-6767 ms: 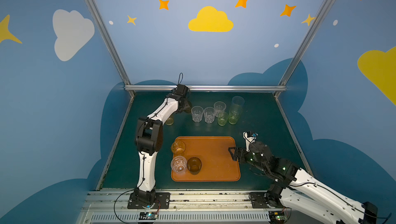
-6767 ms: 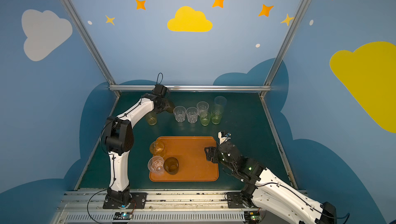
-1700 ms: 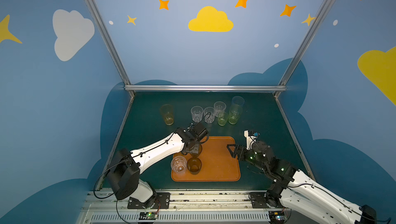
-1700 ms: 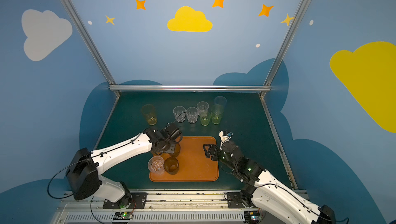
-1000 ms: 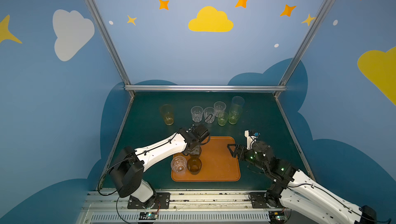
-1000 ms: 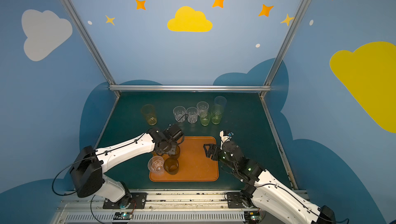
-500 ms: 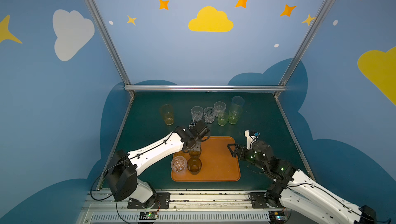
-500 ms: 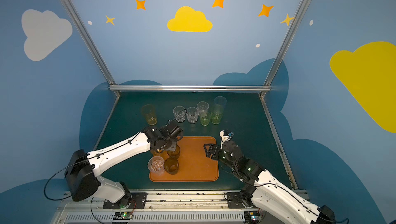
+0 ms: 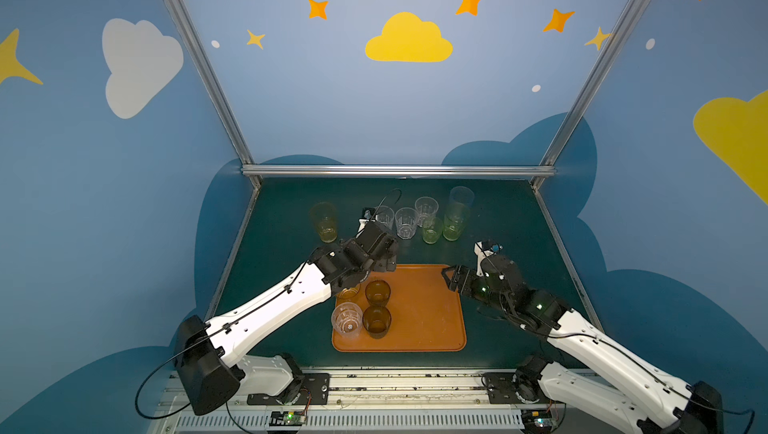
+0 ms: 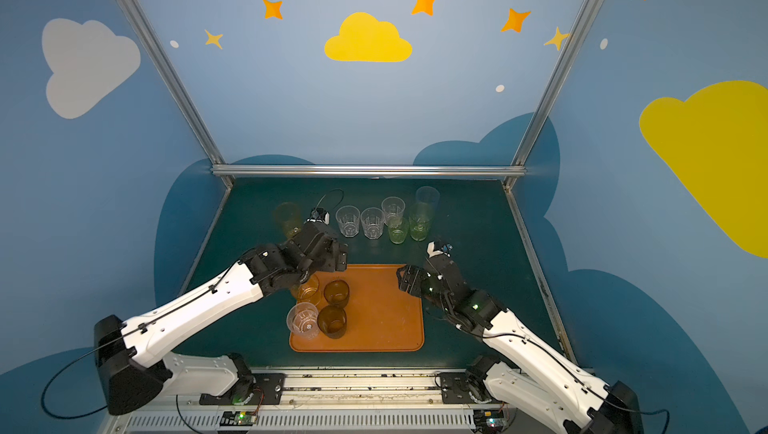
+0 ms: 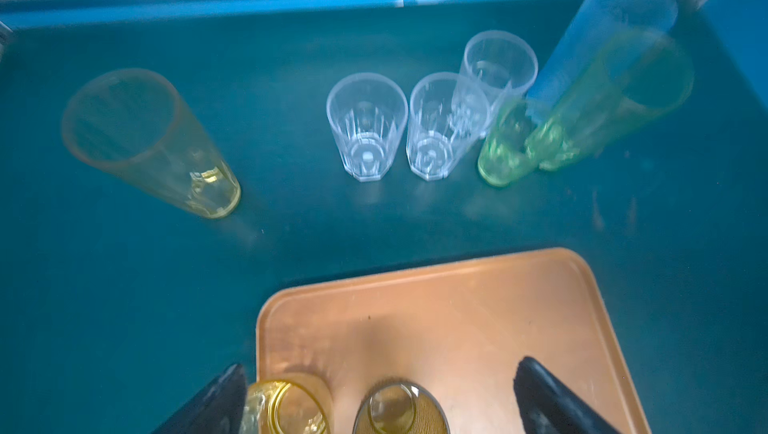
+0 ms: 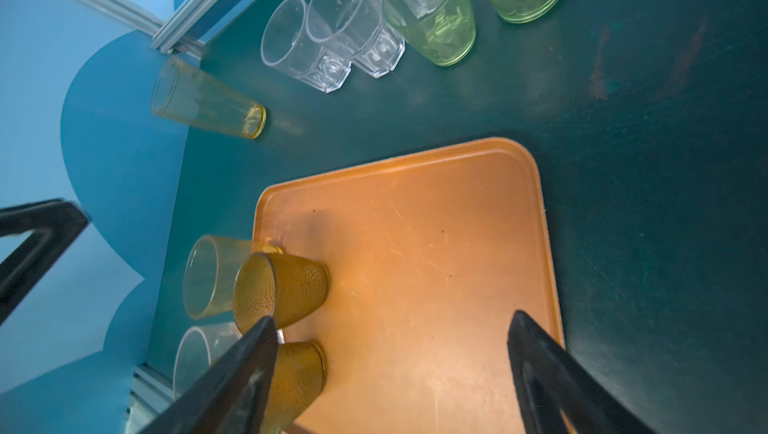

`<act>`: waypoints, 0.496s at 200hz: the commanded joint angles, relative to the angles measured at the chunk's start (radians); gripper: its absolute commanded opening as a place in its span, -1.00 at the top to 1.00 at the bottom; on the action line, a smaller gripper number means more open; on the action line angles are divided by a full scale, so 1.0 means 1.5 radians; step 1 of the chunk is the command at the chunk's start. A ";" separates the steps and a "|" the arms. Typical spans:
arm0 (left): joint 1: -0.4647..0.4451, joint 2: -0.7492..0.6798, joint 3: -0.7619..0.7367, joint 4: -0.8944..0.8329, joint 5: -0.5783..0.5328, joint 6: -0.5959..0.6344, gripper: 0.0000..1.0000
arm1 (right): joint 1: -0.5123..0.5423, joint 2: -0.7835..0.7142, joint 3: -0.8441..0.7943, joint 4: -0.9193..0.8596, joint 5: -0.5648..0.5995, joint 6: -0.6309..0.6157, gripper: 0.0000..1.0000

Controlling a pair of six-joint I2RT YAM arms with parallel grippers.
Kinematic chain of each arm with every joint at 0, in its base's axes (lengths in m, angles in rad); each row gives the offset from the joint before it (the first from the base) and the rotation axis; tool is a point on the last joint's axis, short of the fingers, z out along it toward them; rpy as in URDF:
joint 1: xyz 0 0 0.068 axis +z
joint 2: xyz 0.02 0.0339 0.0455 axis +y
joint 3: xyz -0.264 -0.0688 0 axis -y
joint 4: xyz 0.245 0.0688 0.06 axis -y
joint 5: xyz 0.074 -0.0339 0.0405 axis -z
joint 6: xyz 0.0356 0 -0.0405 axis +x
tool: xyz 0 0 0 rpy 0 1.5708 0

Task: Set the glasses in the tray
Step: 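Hold left gripper over the tray while right gripper reaches toward the green glasses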

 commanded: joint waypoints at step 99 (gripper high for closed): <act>0.045 -0.106 -0.159 0.157 0.061 -0.031 -1.00 | -0.119 0.188 0.177 -0.022 -0.090 0.003 -0.71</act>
